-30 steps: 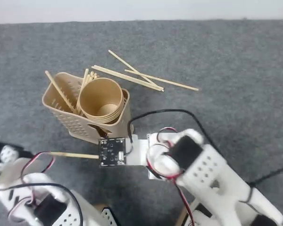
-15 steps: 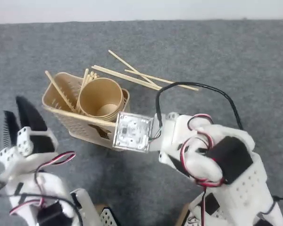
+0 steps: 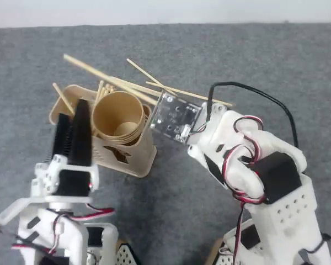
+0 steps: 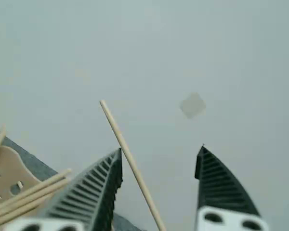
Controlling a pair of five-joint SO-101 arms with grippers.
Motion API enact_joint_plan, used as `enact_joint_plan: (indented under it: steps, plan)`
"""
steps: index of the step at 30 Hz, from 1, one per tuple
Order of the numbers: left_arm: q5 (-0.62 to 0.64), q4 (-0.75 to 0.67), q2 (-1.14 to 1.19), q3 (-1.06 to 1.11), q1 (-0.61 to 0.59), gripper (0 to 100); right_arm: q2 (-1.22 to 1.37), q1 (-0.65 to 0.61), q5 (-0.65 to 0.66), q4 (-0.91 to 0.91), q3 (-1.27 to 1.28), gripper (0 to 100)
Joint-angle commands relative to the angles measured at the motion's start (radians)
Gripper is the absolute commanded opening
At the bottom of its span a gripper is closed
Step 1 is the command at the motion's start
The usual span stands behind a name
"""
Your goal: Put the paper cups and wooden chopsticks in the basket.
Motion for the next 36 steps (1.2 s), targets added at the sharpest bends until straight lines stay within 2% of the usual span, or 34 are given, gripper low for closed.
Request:
enact_joint_plan:
  steps: [1,7,15,22,28,36]
  plan:
    - [0.011,-0.003,-0.006,-0.036,0.097,23,-0.019,0.012,-0.078,-0.122,0.048,0.7]
    - [0.015,-0.003,-0.006,-0.027,0.140,23,-0.021,-0.016,-0.173,-0.196,0.087,0.7]
    - [0.043,-0.003,-0.012,0.031,0.140,23,-0.205,-0.206,-0.170,-0.188,0.158,0.7]
    - [0.044,-0.038,-0.012,0.033,0.135,23,-0.294,-0.231,-0.170,-0.194,0.255,0.7]
    - [0.066,-0.038,-0.012,0.031,0.135,23,-0.300,-0.309,-0.170,-0.194,0.267,0.7]
    - [0.069,-0.038,-0.012,0.033,0.135,23,-0.292,-0.315,-0.146,-0.214,0.313,0.7]
